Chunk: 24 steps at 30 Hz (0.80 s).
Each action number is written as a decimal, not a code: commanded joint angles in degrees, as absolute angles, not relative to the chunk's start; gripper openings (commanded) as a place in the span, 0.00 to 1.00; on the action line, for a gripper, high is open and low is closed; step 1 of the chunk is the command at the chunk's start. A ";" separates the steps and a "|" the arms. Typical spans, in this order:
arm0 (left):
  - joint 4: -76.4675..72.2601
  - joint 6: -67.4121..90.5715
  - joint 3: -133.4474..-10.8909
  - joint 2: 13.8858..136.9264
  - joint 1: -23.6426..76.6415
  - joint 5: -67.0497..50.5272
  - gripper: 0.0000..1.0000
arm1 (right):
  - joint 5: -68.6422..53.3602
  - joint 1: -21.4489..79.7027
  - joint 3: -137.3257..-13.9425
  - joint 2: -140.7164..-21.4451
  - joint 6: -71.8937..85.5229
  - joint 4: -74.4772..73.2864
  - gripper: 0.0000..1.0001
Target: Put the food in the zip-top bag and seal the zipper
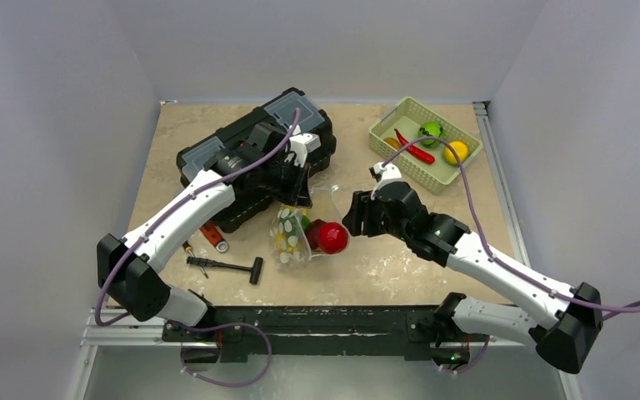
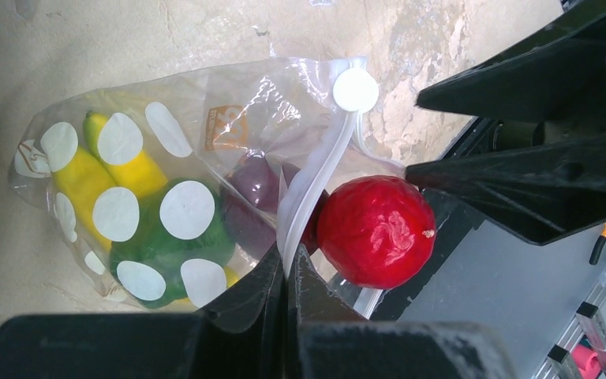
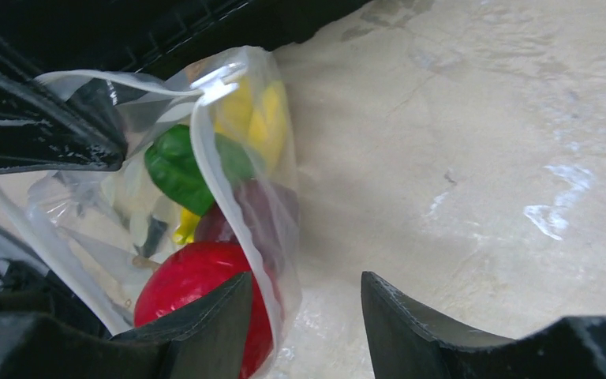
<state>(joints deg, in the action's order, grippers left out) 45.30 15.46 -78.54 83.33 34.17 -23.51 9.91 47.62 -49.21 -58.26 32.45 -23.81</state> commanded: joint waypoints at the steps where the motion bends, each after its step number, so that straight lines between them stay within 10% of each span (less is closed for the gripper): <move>1: 42.96 15.82 -79.35 80.83 33.96 -25.22 0.00 | 1.94 47.37 -49.65 -60.00 29.51 -16.60 0.52; 9: 42.72 16.00 -79.45 80.69 33.95 -26.04 0.00 | 3.32 47.37 -51.20 -62.61 29.79 -16.48 0.44; 19: 43.66 15.84 -79.89 80.41 33.97 -25.37 0.00 | 4.99 47.33 -67.54 -70.75 32.82 -32.89 0.00; 24: 43.98 15.32 -79.78 78.65 34.01 -24.40 0.00 | 3.63 45.48 -82.67 -81.67 29.11 -48.07 0.00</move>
